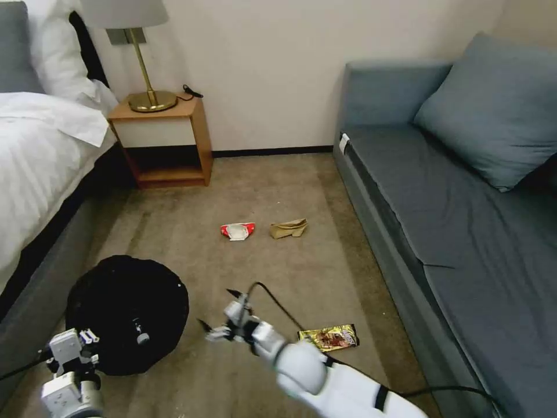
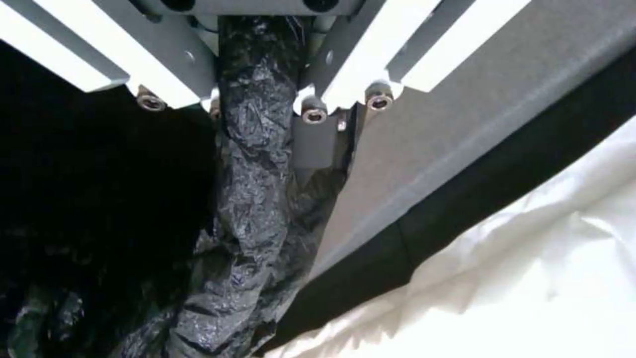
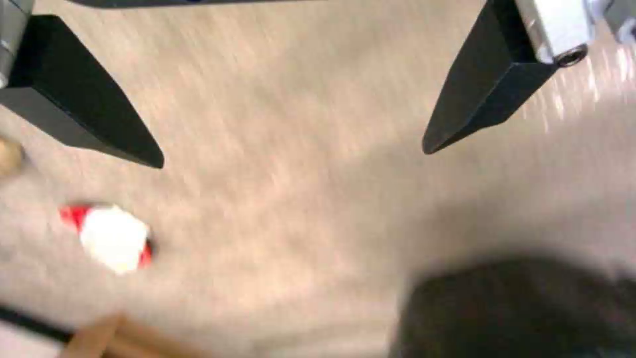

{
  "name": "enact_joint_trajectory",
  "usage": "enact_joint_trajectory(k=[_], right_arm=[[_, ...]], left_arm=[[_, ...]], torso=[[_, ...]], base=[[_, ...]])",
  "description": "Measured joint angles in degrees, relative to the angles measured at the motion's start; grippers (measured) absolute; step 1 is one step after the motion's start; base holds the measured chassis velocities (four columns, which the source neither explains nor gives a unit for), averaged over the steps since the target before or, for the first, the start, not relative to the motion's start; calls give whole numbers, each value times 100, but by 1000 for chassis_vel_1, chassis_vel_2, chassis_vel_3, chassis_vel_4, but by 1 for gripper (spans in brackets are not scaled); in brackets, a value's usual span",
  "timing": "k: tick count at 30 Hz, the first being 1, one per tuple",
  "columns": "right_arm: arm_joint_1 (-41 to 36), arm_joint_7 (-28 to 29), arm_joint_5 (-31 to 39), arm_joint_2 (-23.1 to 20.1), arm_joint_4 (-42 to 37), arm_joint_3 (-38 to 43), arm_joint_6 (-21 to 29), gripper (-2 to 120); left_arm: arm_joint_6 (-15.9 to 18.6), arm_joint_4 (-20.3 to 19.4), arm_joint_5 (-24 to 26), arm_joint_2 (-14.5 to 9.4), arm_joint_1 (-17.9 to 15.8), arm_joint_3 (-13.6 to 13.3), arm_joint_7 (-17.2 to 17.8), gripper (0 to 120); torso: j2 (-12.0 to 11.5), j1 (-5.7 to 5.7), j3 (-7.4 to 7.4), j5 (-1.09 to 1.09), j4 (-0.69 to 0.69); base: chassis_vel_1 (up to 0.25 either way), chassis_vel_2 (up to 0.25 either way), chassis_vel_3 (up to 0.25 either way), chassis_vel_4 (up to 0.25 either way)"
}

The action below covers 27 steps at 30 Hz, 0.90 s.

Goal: Pick up the trash bin, then pick up the garbage on the floor and place it into the trash bin.

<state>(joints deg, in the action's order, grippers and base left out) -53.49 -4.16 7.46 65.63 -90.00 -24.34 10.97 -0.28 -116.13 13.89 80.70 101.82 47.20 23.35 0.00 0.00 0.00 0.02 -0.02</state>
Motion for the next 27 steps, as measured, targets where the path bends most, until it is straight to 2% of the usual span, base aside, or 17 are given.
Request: enact_joint_trajectory(k=[3, 4, 8, 18, 27], right_arm=[[-73, -915, -366, -247, 64, 419, 349, 100], [-73, -915, -366, -247, 64, 419, 349, 100], [-101, -1808, -858, -297, 404, 809, 445, 100], [-62, -2267, -1331, -368, 954, 1077, 418, 100], [9, -2556, -1422, -523, 1429, 1288, 189, 100]], left_arm=[[-112, 5, -133, 65, 39, -21, 0, 3], [-112, 5, -133, 65, 39, -21, 0, 3], [-169, 4, -197, 119, 76, -33, 0, 3], [-191, 15, -198, 135, 67, -18, 0, 3], [-224, 62, -197, 85, 67, -7, 2, 3]], torso=[[0, 0, 0, 1, 1], [0, 0, 0, 1, 1], [0, 0, 0, 1, 2], [0, 0, 0, -1, 1], [0, 0, 0, -1, 1]], base=[[0, 0, 0, 0], [0, 0, 0, 0], [0, 0, 0, 0], [0, 0, 0, 0], [0, 0, 0, 0]])
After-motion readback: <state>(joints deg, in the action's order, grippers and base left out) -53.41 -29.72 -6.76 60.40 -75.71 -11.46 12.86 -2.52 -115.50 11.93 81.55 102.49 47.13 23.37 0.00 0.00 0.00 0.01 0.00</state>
